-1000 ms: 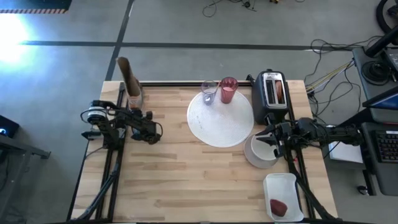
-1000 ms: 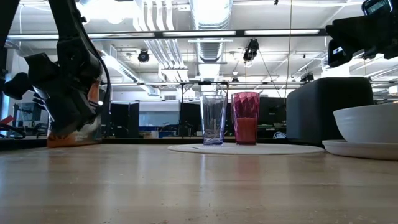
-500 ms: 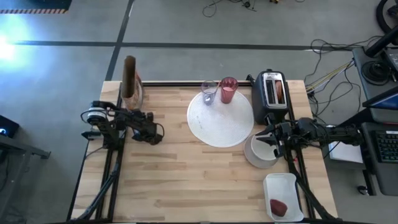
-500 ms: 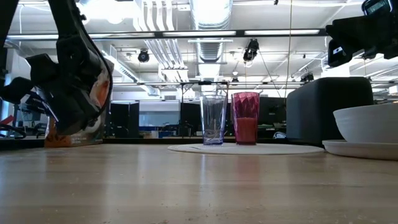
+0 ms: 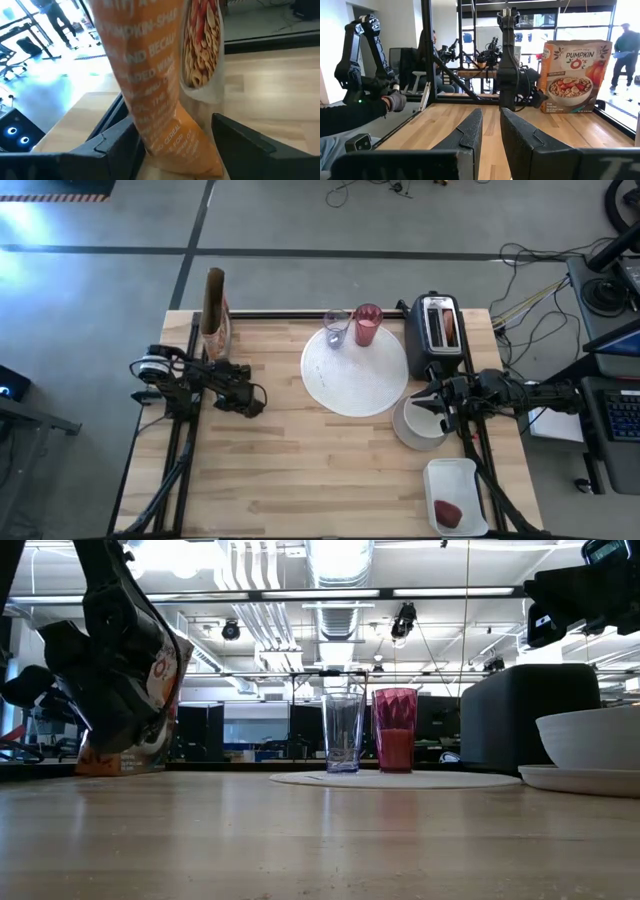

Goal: Arrange a breakfast setting
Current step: Move the orange cereal box to the top left of the table, then move the white mat to the center of the table

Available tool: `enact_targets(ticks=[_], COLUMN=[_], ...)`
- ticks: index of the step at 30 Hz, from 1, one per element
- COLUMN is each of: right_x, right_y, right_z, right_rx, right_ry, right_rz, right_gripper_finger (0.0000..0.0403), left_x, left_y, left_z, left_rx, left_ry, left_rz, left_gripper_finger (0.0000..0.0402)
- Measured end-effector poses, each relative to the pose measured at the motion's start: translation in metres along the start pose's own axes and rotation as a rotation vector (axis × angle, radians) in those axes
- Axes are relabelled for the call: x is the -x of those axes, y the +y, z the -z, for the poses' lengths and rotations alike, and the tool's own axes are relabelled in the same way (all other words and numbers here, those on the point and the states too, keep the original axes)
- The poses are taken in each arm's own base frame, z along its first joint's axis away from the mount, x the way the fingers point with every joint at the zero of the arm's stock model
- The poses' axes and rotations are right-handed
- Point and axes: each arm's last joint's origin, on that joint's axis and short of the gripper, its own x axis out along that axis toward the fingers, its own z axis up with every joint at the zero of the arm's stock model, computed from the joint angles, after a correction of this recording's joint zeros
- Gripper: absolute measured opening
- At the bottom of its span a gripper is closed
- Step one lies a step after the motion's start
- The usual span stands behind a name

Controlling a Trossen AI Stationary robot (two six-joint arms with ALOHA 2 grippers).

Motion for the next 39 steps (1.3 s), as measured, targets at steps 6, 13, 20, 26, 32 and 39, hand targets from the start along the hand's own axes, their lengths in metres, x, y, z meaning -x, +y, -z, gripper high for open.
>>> enact_targets(ticks=[6, 13, 20, 26, 32, 39], right_x=[0.000, 0.000, 0.000, 0.000, 0.000, 0.000], right_y=[0.000, 0.000, 0.000, 0.000, 0.000, 0.000], right_z=[0.000, 0.000, 0.000, 0.000, 0.000, 0.000], right_rx=[0.000, 0.000, 0.000, 0.000, 0.000, 0.000], right_ry=[0.000, 0.000, 0.000, 0.000, 0.000, 0.000], right_rz=[0.000, 0.000, 0.000, 0.000, -0.001, 0.000], right_gripper_finger=[0.0059, 0.0059, 0.0059, 0.0059, 0.0059, 0.0059], left_x=[0.008, 0.018, 0.036, 0.052, 0.077, 0.113], left_y=[-0.005, -0.002, -0.006, -0.006, -0.011, -0.028], left_z=[0.004, 0.009, 0.010, 0.013, 0.013, -0.003], left_rx=[0.034, -0.001, -0.005, -0.022, -0.052, -0.164], left_ry=[0.121, 0.109, 0.198, 0.219, 0.242, 0.278], left_rz=[-0.025, 0.033, 0.050, 0.104, 0.212, 0.356], left_gripper_finger=[0.0231, 0.0231, 0.0231, 0.0231, 0.0231, 0.0231])
